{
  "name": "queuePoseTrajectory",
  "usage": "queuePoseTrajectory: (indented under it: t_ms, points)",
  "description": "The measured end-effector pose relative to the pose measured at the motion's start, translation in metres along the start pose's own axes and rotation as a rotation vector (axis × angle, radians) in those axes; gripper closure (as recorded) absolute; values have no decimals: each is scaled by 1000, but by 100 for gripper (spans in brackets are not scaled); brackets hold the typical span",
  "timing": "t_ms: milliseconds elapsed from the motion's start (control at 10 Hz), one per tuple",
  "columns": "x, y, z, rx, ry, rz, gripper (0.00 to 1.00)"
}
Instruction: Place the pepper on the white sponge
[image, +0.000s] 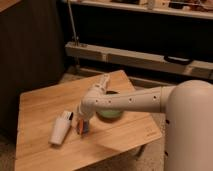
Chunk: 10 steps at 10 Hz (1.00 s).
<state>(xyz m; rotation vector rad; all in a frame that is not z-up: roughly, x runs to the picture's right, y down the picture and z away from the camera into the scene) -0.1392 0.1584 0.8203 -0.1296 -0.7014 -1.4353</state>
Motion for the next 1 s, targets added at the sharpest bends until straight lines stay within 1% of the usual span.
queuePoseTrajectory:
  t_ms: [100,200,300,400,700,800,900,1000]
  points:
    - [0,2,2,-13,-3,0,37]
    - [-1,3,5,-19,-6,-1,28]
    - [0,7,7,-26,-5,1,22]
    - [1,9,6,-27,-5,6,20]
    - [2,12,5,-29,-12,10,20]
    - [2,13,4,-15,-12,15,20]
    - [3,15,0,17,-9,27,20]
    - [4,18,-6,37,-1,34,20]
